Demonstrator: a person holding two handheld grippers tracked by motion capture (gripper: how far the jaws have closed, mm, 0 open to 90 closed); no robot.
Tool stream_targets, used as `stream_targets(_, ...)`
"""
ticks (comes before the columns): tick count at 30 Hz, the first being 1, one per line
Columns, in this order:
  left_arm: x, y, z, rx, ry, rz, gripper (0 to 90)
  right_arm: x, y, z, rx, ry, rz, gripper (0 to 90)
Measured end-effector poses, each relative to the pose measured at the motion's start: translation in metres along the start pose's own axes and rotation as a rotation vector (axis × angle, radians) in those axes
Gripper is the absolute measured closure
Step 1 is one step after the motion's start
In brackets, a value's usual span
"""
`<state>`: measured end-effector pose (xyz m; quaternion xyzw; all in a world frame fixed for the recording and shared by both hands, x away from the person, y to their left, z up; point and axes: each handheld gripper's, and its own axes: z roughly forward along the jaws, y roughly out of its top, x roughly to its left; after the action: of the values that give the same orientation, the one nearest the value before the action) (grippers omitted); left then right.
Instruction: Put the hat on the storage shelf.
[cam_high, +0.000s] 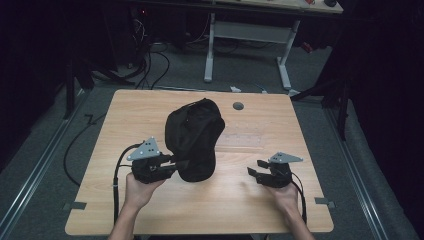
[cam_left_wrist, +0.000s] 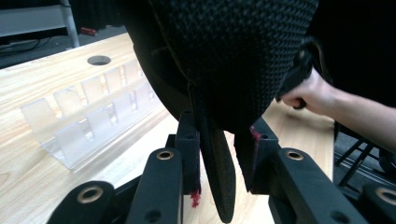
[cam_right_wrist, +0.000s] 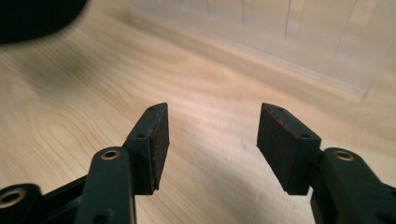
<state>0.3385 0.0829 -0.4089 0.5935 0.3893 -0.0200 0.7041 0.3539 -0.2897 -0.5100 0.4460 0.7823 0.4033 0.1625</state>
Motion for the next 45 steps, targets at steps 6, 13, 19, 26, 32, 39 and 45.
stream_targets(6,0.003,0.010,0.004,-0.030,0.027,0.014,72.2,-0.002,-0.016,0.012,0.054,-0.048,0.016,40.6)
stream_targets(13,0.002,0.022,0.011,-0.067,0.054,0.038,72.3,0.003,-0.016,0.014,0.071,-0.123,-0.023,39.4)
stream_targets(19,0.004,0.029,0.019,-0.078,0.083,0.048,72.4,0.007,-0.015,0.015,0.081,-0.129,-0.052,38.1)
stream_targets(26,0.004,0.042,0.031,-0.126,0.128,0.093,72.3,0.007,-0.015,0.015,0.081,-0.128,-0.053,37.5)
stream_targets(32,0.007,0.051,0.047,-0.137,0.163,0.156,72.3,0.007,-0.015,0.015,0.081,-0.127,-0.053,37.3)
stream_targets(39,0.017,0.055,0.059,-0.148,0.200,0.177,72.3,0.007,-0.015,0.015,0.081,-0.128,-0.053,37.2)
stream_targets(45,0.025,0.054,0.067,-0.193,0.248,0.210,72.3,0.007,-0.015,0.016,0.081,-0.128,-0.052,37.1)
